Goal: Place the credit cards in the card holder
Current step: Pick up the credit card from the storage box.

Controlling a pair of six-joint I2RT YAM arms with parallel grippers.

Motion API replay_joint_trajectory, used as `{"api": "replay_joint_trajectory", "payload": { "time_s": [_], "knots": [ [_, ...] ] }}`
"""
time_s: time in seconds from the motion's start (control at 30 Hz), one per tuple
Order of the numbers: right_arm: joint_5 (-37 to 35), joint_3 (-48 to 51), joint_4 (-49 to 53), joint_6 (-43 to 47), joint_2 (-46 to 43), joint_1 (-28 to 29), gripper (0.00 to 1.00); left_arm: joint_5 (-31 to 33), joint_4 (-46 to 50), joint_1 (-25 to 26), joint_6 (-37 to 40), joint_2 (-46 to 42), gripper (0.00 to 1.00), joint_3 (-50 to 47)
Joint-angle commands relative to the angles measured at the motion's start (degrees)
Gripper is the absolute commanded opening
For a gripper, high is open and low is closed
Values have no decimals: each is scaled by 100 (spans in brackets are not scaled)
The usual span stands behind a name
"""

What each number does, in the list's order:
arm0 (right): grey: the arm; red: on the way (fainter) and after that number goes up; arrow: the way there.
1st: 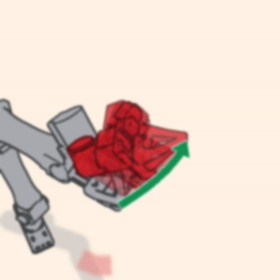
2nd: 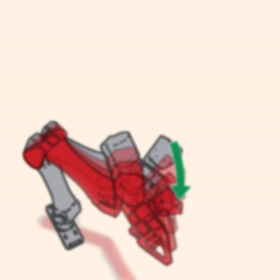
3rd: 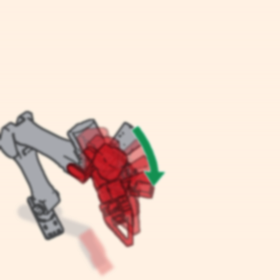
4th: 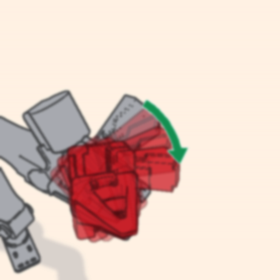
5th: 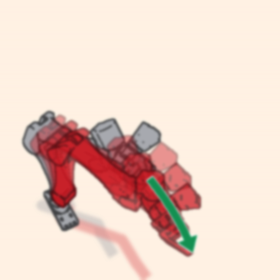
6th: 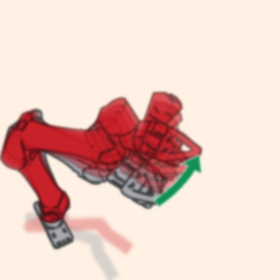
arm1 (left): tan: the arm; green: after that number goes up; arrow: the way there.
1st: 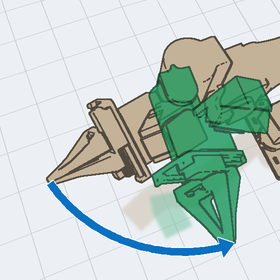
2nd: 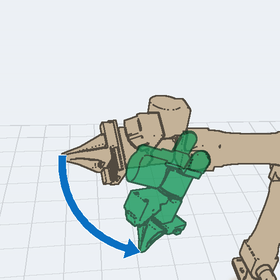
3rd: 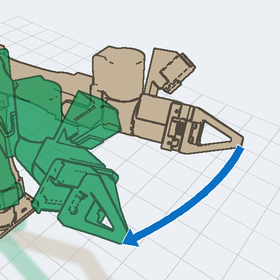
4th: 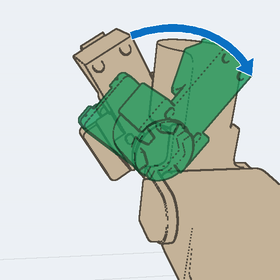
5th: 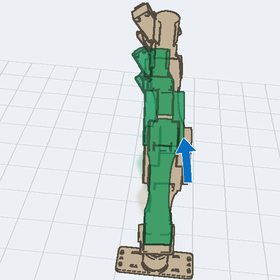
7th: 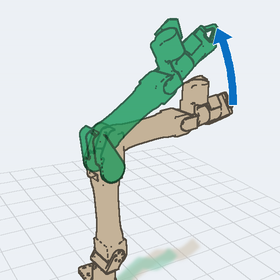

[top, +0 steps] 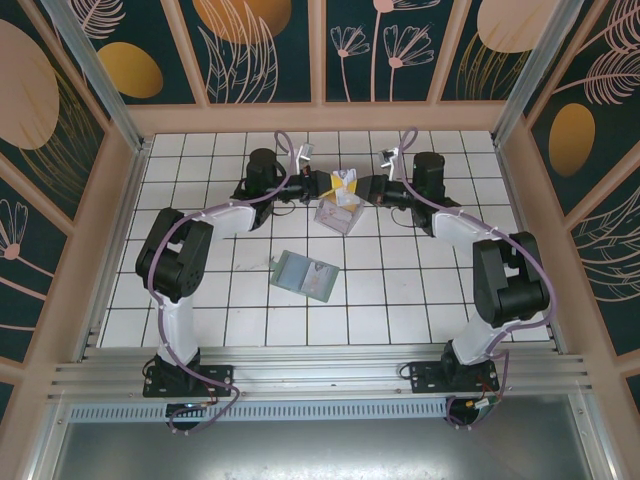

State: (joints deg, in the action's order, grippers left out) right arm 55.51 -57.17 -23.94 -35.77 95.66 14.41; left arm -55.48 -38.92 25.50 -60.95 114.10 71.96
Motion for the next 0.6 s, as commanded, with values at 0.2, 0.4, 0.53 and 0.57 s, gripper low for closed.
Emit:
{"api": "replay_joint_trajectory", "payload": {
  "time_s": [0.2,0.4,0.53,0.57],
  "knots": [
    [-135,634,-81,65,-503,95,2,439,1587,-134,1210,-403,26,85],
    [-840,1339,214,7,-1101,484,0,1022,2408,-346,1876,-791,34,-386],
    [-1358,1613,95,-63,-1263,1061,0,1621,3006,-430,2346,-1061,37,-713],
    [-1389,1661,23,-128,-1261,1135,0,1741,3153,-450,2437,-1088,37,-757]
  ]
}}
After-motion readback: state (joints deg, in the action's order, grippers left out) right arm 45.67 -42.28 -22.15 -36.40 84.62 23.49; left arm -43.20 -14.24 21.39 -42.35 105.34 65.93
